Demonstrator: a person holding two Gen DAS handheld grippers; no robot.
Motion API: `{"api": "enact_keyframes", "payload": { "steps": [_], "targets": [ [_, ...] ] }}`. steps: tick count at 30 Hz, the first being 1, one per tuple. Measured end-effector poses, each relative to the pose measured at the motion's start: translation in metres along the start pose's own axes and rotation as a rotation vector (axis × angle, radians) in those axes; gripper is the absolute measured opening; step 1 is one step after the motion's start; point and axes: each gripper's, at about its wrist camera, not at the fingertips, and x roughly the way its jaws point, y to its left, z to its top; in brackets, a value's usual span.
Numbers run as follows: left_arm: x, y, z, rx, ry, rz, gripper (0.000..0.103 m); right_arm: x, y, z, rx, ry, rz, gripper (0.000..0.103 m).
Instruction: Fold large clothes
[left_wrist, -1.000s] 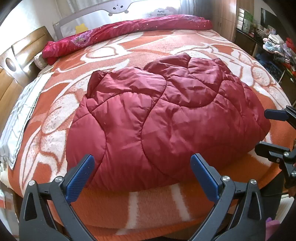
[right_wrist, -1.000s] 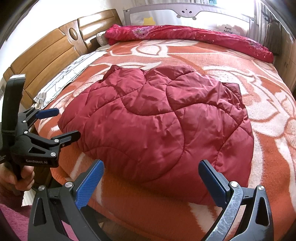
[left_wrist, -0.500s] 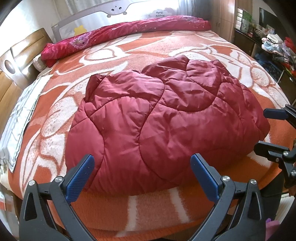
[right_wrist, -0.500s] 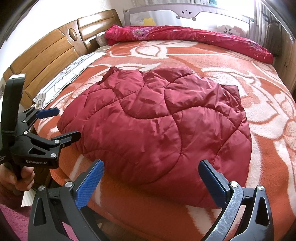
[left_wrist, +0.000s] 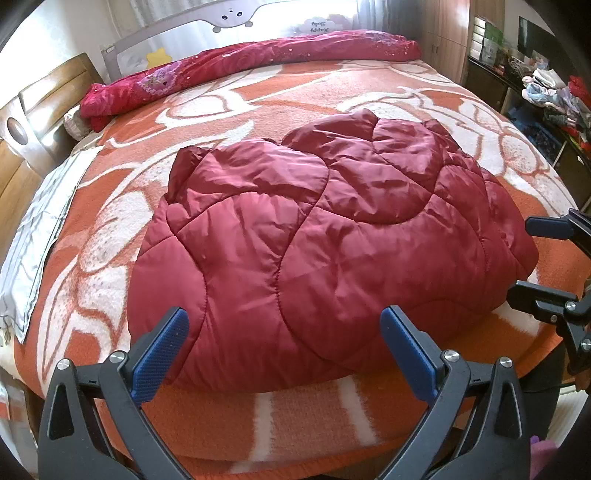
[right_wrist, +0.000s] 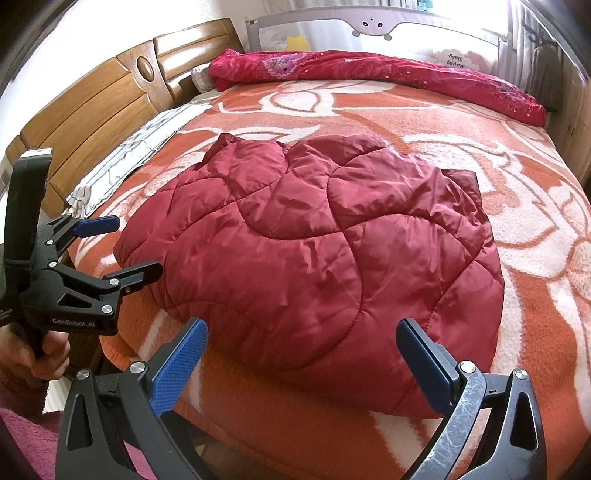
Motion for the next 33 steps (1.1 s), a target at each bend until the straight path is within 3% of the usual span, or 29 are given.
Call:
{"api": "enact_keyframes", "payload": {
  "steps": [33],
  "targets": [
    [-0.0022, -0.0035, 0.0028, 0.013, -0.024, 0.005, 0.103, -0.0003, -0.0065, -0.0005, 0.007, -0.005, -0.007, 0.103]
  ]
}}
